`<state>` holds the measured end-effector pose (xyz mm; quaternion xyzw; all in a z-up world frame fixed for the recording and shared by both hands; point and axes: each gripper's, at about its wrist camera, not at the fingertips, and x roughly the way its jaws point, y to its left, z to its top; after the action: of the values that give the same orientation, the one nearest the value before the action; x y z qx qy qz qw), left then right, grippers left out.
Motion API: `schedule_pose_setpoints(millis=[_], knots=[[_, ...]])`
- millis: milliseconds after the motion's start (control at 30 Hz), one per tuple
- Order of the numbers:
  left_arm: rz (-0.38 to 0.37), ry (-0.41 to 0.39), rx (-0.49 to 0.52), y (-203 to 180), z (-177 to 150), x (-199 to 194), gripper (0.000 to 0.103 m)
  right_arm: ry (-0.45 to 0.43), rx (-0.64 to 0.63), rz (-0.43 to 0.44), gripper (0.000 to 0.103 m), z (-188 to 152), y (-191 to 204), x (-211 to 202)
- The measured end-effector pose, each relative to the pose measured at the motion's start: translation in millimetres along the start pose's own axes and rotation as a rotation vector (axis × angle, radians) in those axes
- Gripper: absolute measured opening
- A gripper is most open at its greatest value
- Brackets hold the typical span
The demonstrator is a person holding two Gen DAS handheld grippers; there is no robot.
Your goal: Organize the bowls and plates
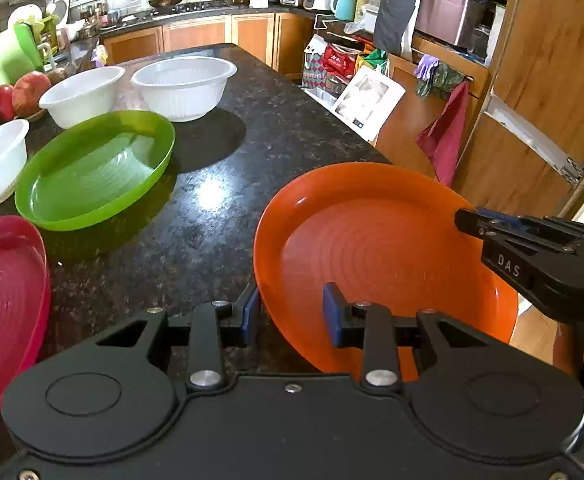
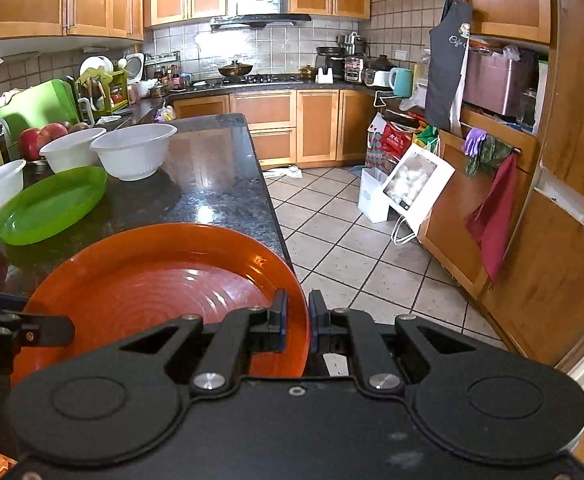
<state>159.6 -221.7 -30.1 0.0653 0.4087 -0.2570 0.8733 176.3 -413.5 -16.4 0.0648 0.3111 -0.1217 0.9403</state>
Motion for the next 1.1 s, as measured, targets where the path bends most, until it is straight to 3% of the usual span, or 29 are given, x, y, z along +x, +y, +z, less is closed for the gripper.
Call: schedule_pose_setpoints(millis=[333,467,700,800,900,1100], knots=[[0.014,0.002,-0.009,2,-6,-1,0.042,-0.003,-0.033,0.0,0.014,0,1,4],[0.009,-0.012,0.001,1,-7,-4,0.05,-0.015,-0.032,-0.018,0.016,0,3,1],[0.048,-0.108,-0.017,15,-11,-32,0.055,-0.123,0.025,-0.056,0.025,10,4,-19],[0.07,-0.164,-0.036,31,-12,-52,0.057,-0.177,0.056,-0.045,0.031,17,15,-33],[0.119,-0.22,-0.078,56,-14,-74,0.065,-0.214,0.056,-0.006,0.031,24,37,-44],[0.244,-0.267,-0.18,123,-23,-107,0.065,-0.243,-0.002,0.126,0.032,33,99,-62]])
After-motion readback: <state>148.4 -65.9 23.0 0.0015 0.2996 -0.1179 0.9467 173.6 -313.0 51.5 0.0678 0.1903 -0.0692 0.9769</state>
